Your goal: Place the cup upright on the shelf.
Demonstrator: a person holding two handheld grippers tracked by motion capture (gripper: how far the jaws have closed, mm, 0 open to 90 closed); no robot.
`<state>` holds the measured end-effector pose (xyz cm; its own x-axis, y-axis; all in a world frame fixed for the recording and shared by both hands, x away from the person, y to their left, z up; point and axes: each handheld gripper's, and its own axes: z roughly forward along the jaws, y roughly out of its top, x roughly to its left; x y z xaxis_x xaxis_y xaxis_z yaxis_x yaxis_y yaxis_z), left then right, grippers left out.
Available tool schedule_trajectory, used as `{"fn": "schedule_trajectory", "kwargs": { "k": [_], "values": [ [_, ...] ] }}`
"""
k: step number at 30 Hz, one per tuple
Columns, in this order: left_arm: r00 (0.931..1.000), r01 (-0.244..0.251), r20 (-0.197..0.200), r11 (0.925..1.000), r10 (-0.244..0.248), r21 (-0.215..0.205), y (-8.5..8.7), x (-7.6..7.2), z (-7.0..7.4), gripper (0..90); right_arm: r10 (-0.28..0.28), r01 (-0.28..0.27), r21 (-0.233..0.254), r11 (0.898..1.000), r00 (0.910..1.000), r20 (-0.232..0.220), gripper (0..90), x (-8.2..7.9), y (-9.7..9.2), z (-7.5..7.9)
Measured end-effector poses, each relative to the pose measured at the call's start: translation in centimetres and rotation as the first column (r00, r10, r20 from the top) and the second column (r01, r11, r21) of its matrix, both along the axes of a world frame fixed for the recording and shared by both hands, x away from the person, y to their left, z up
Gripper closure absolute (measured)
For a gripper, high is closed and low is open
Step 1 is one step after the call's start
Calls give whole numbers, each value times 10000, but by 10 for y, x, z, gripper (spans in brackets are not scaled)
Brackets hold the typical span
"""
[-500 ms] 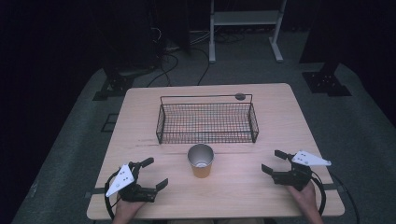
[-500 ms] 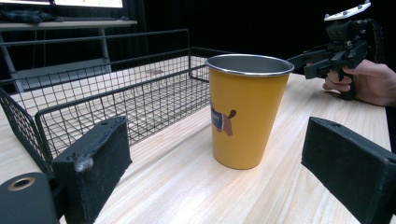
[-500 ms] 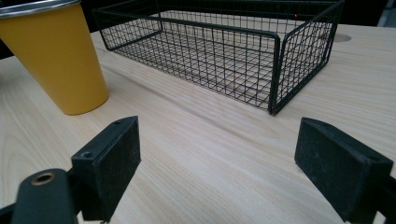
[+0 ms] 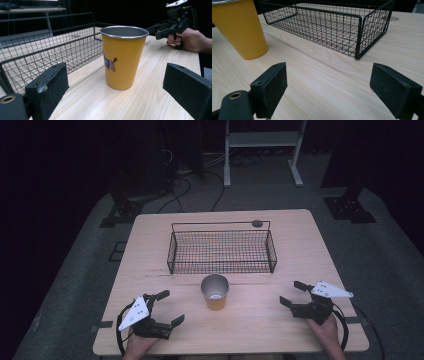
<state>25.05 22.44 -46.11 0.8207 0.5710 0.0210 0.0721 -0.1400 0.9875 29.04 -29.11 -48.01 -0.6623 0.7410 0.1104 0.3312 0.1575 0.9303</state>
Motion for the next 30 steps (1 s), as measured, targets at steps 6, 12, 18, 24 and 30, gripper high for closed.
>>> {"fn": "schedule_trajectory", "kwargs": {
  "k": [6, 12, 18, 24, 30],
  "values": [
    [10000, -22, 28, 9997, 23, -224, -3, 3, 2, 50, 38, -38, 10, 10000, 10000, 16, 134, 0, 0, 0],
    [10000, 37, -18, 10000, -37, -51, -10, 5, 6, 31, 39, -39, -24, 10000, 10000, -8, 134, 0, 1, 0],
    [9999, 63, -126, 9998, -61, 164, -19, 9, 8, 17, 20, -20, -33, 10000, 10000, -45, 134, 1, 1, -1],
    [9995, 229, -216, 9995, -224, 237, -25, 11, 8, 17, 27, -27, -31, 10000, 10000, -50, 134, 1, 1, -1],
    [9987, 405, -335, 9985, -393, 366, -32, 13, 7, 17, 25, -25, -22, 10000, 10000, -72, 134, 1, 1, -1]
  ]
}}
